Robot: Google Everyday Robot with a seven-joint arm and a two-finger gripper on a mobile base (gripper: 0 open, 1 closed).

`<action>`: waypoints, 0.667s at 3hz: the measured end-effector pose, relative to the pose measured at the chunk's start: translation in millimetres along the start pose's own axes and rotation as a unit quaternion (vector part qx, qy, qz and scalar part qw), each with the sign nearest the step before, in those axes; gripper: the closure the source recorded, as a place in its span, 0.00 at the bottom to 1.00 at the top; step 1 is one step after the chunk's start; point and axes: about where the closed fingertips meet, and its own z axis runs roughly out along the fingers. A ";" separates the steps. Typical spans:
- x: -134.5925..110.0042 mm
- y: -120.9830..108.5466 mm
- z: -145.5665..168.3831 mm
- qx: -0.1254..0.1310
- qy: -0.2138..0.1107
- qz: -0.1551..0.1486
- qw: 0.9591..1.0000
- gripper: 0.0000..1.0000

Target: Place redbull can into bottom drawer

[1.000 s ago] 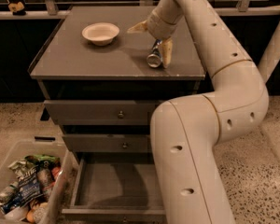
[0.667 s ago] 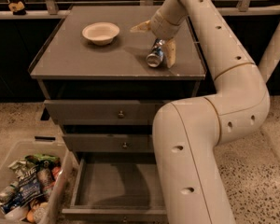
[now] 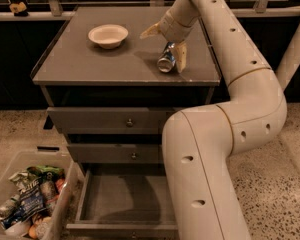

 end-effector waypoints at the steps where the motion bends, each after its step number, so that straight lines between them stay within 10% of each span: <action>1: -0.2 0.1 0.0 0.000 0.000 0.000 1.000 0.41; 2: -0.2 0.1 0.0 0.000 0.000 0.000 1.000 0.64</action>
Offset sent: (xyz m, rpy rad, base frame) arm -0.0002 0.0001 0.0000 0.0000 0.0000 0.0000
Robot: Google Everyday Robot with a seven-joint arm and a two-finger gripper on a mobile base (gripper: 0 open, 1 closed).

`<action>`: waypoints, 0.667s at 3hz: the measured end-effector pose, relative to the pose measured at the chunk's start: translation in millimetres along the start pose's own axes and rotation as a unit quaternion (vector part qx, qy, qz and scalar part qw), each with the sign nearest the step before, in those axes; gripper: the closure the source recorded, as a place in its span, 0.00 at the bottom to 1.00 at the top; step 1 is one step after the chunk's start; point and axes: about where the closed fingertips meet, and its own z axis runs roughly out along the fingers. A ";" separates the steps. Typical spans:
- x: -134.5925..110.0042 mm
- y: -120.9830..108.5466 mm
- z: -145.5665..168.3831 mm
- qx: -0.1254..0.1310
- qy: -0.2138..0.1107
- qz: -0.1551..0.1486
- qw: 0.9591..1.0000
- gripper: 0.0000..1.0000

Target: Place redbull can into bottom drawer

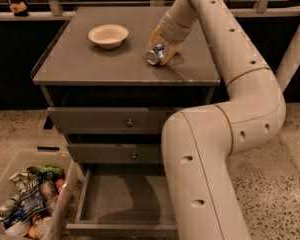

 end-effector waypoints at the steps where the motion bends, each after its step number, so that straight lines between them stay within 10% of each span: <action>1: 0.0 0.0 0.0 0.000 0.000 0.000 1.000 0.88; 2: 0.0 0.0 0.0 0.000 0.000 0.000 1.000 1.00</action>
Offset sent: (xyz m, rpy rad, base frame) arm 0.0000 0.0000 0.0000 0.0000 0.0000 0.0000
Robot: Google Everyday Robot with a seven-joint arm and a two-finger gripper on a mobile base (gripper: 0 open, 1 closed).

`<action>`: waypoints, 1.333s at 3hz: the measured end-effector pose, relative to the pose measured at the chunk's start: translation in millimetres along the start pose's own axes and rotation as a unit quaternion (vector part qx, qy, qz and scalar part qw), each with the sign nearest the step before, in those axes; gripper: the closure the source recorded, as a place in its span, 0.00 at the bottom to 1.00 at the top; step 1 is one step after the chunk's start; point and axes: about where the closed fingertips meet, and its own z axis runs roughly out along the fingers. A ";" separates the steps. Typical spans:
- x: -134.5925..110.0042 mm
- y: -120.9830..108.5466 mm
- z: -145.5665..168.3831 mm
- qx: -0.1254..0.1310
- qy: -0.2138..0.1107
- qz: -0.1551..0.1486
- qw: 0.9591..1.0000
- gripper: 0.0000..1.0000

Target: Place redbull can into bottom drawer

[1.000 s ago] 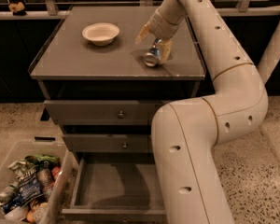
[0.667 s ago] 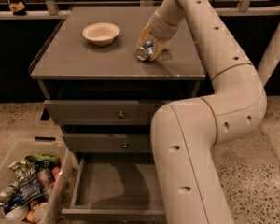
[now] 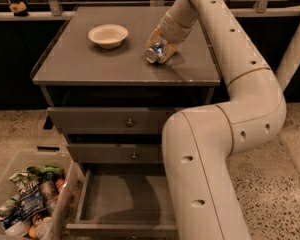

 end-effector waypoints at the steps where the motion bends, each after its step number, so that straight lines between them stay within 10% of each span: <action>1: 0.2 -7.0 -1.5 0.009 0.005 0.008 1.000 1.00; 4: -36.2 -17.7 -57.1 -0.001 0.021 0.059 0.998 1.00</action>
Offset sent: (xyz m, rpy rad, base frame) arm -0.0894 0.0275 0.0472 -0.0211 0.0241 -0.0981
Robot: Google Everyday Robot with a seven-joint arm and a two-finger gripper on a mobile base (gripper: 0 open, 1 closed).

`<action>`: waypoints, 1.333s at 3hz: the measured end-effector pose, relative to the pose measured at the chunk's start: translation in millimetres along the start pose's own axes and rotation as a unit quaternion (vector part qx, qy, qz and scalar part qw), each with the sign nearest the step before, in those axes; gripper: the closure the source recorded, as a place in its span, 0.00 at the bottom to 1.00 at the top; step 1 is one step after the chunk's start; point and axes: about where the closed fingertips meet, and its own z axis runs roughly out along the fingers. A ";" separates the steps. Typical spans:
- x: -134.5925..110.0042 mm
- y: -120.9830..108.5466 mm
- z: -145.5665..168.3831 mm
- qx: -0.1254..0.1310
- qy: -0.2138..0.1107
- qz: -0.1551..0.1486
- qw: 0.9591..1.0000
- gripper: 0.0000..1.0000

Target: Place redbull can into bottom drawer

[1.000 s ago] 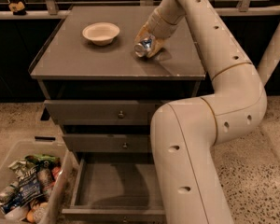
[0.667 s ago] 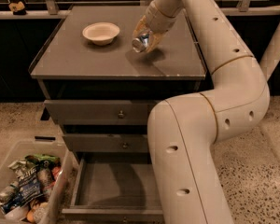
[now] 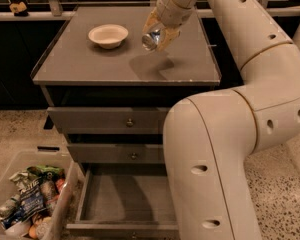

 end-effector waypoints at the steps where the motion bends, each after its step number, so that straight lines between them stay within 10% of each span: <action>1: 3.7 6.5 5.3 -0.017 0.003 0.015 1.000 1.00; 3: -18.0 34.0 -50.2 -0.034 0.028 0.051 0.998 1.00; 4: -32.5 28.5 -91.3 0.029 0.074 0.067 0.995 1.00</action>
Offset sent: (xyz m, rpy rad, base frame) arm -0.1089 -0.0649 0.0064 -0.1084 0.1906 -0.1438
